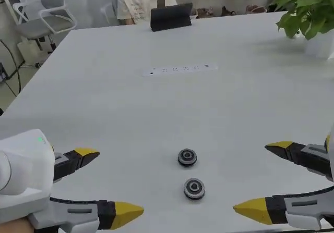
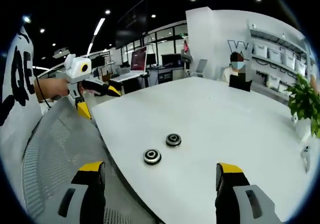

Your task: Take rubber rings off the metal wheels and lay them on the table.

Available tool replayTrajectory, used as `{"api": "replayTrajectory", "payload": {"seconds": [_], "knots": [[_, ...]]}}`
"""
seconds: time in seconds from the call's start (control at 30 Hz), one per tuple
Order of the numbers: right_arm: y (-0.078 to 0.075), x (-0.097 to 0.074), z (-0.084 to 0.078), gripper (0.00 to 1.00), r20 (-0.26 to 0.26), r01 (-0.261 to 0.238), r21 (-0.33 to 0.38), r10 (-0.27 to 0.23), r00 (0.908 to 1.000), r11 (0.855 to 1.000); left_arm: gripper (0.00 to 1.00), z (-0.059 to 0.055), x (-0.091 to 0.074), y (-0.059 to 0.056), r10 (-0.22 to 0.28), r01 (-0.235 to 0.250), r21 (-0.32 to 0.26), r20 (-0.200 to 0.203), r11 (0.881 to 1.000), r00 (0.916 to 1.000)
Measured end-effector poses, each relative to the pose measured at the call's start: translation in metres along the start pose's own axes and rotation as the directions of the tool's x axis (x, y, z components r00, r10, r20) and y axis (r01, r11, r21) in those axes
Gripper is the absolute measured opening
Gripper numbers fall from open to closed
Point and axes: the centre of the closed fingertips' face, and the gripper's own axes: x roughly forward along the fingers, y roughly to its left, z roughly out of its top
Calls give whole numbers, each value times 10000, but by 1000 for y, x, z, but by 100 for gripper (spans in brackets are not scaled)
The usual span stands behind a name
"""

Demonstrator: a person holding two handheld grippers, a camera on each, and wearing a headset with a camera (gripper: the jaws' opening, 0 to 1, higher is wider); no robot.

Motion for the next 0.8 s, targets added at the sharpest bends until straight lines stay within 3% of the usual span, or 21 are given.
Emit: {"api": "replayTrajectory", "payload": {"seconds": [0.8], "knots": [[2, -2, 3, 90, 84, -1, -52, 1, 10000, 10000, 83, 1, -3, 0, 123, -124, 80, 133, 9999, 9998]]}}
